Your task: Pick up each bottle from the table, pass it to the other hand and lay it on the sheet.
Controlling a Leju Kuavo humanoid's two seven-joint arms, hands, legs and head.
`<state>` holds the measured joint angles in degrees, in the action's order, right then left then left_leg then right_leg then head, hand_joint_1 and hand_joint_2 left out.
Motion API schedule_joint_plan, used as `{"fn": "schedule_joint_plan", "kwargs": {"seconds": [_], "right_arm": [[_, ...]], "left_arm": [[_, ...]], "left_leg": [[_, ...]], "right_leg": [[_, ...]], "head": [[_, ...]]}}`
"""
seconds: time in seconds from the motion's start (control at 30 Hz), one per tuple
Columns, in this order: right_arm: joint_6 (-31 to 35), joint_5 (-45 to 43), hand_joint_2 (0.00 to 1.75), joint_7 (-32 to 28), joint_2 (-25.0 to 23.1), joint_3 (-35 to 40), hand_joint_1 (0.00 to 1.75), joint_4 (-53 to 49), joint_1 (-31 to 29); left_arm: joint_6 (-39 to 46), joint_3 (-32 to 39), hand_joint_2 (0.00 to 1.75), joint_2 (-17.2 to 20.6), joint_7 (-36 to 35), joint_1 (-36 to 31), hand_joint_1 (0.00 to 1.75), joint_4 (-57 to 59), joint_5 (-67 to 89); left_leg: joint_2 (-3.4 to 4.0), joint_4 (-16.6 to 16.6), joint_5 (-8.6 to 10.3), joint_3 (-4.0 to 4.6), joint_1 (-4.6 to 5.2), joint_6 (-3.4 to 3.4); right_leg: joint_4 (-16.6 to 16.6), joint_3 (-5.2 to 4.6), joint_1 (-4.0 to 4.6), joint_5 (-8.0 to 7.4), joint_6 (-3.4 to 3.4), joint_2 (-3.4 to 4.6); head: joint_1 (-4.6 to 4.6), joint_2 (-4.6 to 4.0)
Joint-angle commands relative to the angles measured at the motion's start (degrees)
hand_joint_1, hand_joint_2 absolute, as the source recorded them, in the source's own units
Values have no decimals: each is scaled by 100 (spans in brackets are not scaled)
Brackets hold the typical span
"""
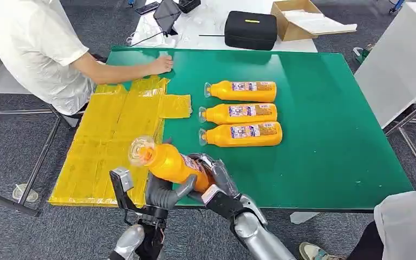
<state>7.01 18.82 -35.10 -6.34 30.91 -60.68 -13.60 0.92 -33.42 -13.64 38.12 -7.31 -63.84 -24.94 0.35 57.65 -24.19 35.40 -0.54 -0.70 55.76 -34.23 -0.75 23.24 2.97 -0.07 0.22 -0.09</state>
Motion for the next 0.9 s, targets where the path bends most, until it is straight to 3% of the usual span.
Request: {"fn": "schedule_joint_plan", "kwargs": {"seconds": [0.03, 0.1, 0.13, 0.2, 0.23, 0.27, 0.5, 0.57, 0.6, 0.63, 0.7, 0.9], "right_arm": [[-250, -122, 175, 47, 9, 344, 175, 24, -236], [-270, -154, 175, 48, 4, 321, 175, 42, -218], [-289, -185, 175, 49, -5, 304, 159, 57, -208], [-303, -201, 175, 49, -9, 300, 154, 62, -202], [-313, -216, 175, 45, -17, 293, 52, 69, -184], [-326, -242, 175, 39, -46, 258, 0, 43, -146], [-268, -232, 175, 23, -61, 243, 0, -22, -85], [117, 22, 175, -43, -65, 222, 0, -119, 6], [377, 209, 0, -81, -48, 240, 0, -164, 46], [596, 360, 0, -118, -36, 253, 0, -201, 82], [1655, 952, 0, -323, 59, 293, 0, -432, 367], [1803, 1015, 0, -346, 111, 324, 0, -502, 426]], "left_arm": [[-309, 159, 175, -40, -60, -254, 175, -26, -134], [-353, 202, 175, -36, -9, -188, 175, -146, -103], [-375, 212, 175, -27, 8, -164, 175, -211, -86], [-386, 216, 175, -23, 19, -151, 175, -247, -75], [-387, 223, 175, -8, 29, -134, 175, -324, -52], [-374, 250, 175, -5, 39, -103, 175, -390, -14], [-191, 277, 175, 20, 56, -91, 175, -445, 146], [177, 366, 175, 27, -7, -108, 175, -395, 359], [362, 420, 175, 26, 34, -106, 175, -396, 464], [431, 458, 175, 27, 3, -106, 175, -391, 474], [1202, 554, 175, 114, -16, -24, 175, -428, 849], [1294, 580, 175, 127, -10, -33, 175, -440, 898]], "left_leg": [[0, 1, -1, -7, 0, 0], [0, 7, -9, -19, -3, 2], [-2, 6, -7, -13, -3, 1], [1, 1, -3, -8, -1, 0], [1, 4, -7, -14, -3, 1], [1, 1, -2, -6, -1, 0], [-1, 1, -3, -13, -1, -1], [1, 1, -4, -14, 0, -1], [-3, 1, -2, -12, -3, 0], [-6, 1, -5, -17, -3, 0], [-6, -1, -5, -21, -2, 0], [-2, -1, -7, -23, -2, 1]], "right_leg": [[1, 6, 1, 1, -7, 1], [7, 18, 4, 8, -14, 2], [5, 13, 3, 7, -11, 0], [1, 7, 1, 3, -6, 3], [3, 13, 3, 6, -9, 3], [1, 5, 2, 2, -6, 2], [1, 10, 2, 4, -7, 0], [1, 12, 1, 4, -7, 2], [-1, 11, 3, 3, -7, -2], [0, 17, 4, 6, -10, -4], [-1, 21, 2, 7, -10, -4], [-1, 20, 3, 8, -11, 0]], "head": [[0, 0], [0, 0], [0, 0], [0, 0], [2, 0], [-2, 0], [2, 0], [2, 0], [0, 0], [0, 0], [2, 0], [0, 0]]}}
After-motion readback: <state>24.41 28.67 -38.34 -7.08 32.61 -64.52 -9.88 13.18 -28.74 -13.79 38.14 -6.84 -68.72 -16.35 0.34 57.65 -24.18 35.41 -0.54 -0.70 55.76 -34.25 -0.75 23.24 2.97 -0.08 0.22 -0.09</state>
